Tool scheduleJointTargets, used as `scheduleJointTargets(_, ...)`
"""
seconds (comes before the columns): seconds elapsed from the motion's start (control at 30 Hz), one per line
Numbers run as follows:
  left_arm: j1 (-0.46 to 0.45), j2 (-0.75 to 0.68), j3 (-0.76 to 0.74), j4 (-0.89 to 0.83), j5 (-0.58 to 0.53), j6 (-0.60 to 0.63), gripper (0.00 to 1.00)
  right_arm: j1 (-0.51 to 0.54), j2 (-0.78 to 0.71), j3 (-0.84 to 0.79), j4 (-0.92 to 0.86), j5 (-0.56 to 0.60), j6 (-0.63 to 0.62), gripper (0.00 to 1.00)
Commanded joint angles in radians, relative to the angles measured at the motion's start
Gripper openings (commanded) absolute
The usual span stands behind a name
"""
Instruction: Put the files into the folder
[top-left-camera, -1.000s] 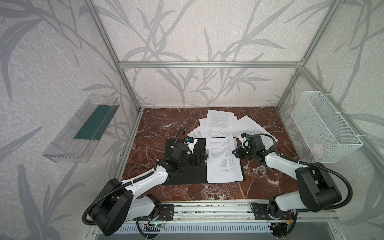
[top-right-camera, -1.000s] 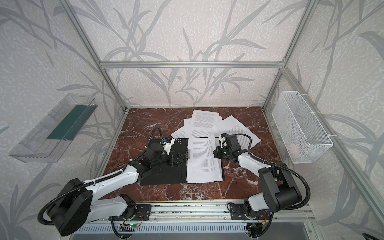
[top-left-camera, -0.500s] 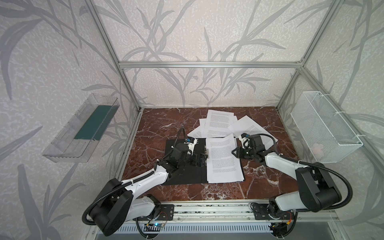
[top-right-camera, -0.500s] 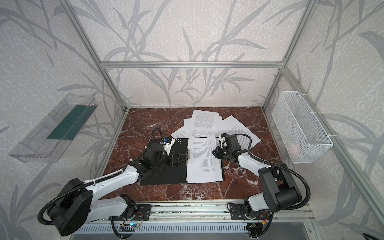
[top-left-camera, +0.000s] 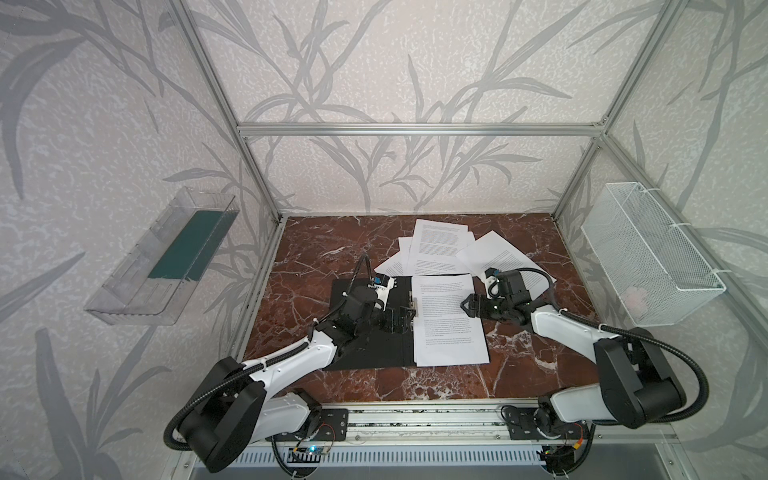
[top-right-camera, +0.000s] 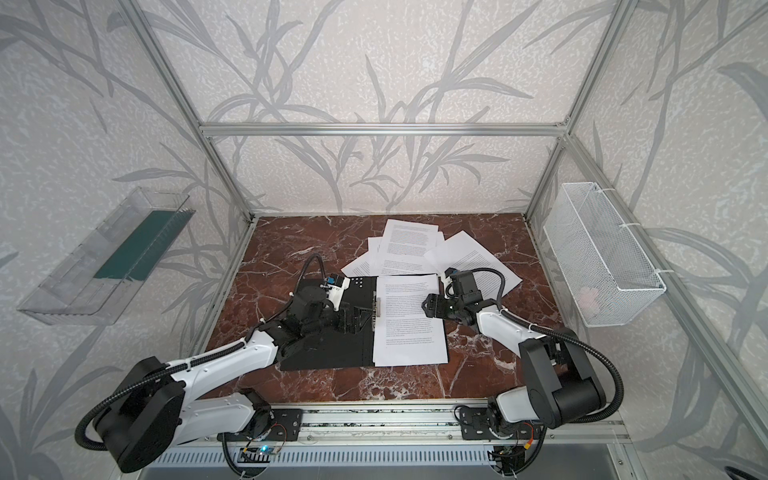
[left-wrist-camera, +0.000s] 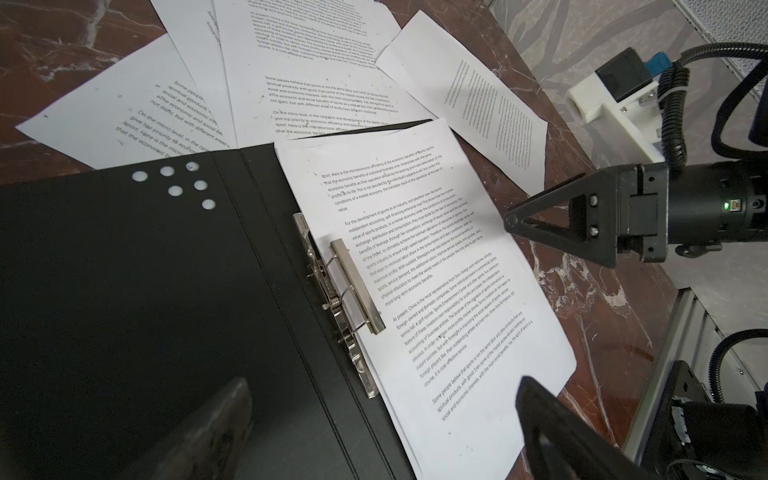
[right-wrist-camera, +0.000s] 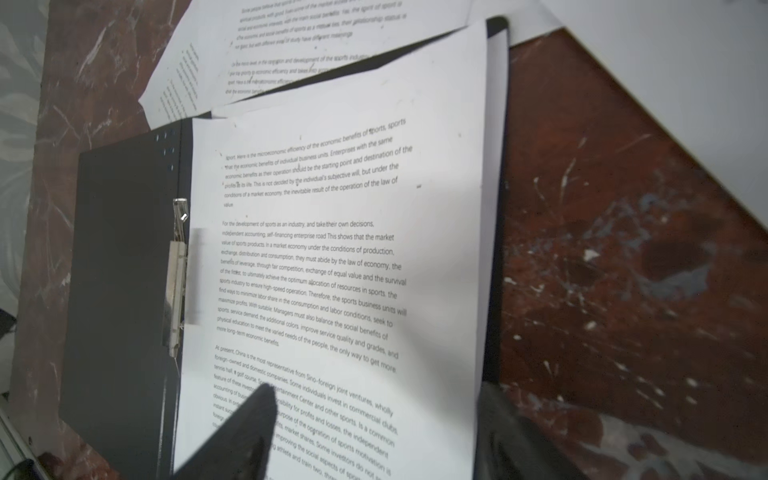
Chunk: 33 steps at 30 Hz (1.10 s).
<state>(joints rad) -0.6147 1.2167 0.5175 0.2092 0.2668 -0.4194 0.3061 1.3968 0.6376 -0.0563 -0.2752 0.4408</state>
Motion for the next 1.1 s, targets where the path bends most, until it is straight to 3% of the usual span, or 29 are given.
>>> scheduleJointTargets(0.0,-0.006,-0.030,0.027,-0.012,-0.013,0.007,0.99,-0.020,-0.097,-0.005,-0.035,0.135,0.002,0.92)
scheduleJointTargets(0.07,-0.007,-0.039,0.027,-0.016,-0.016,0.006,0.99,-0.051,-0.140,-0.025,-0.018,0.164,0.038,0.99)
scheduleJointTargets(0.27,-0.009,-0.058,0.019,-0.012,-0.021,-0.003,0.99,-0.151,-0.150,-0.017,0.029,0.176,0.131,0.99)
scheduleJointTargets(0.53,-0.014,-0.073,0.019,-0.009,0.000,-0.015,0.99,-0.352,0.010,0.088,0.045,0.193,0.262,0.99)
scheduleJointTargets(0.77,-0.021,-0.094,0.010,0.009,0.019,-0.030,0.99,-0.476,0.103,0.103,0.040,0.232,0.294,0.99)
scheduleJointTargets(1.07,-0.025,-0.095,0.007,0.010,0.008,-0.022,0.99,-0.508,0.319,0.212,0.059,0.096,0.286,0.99)
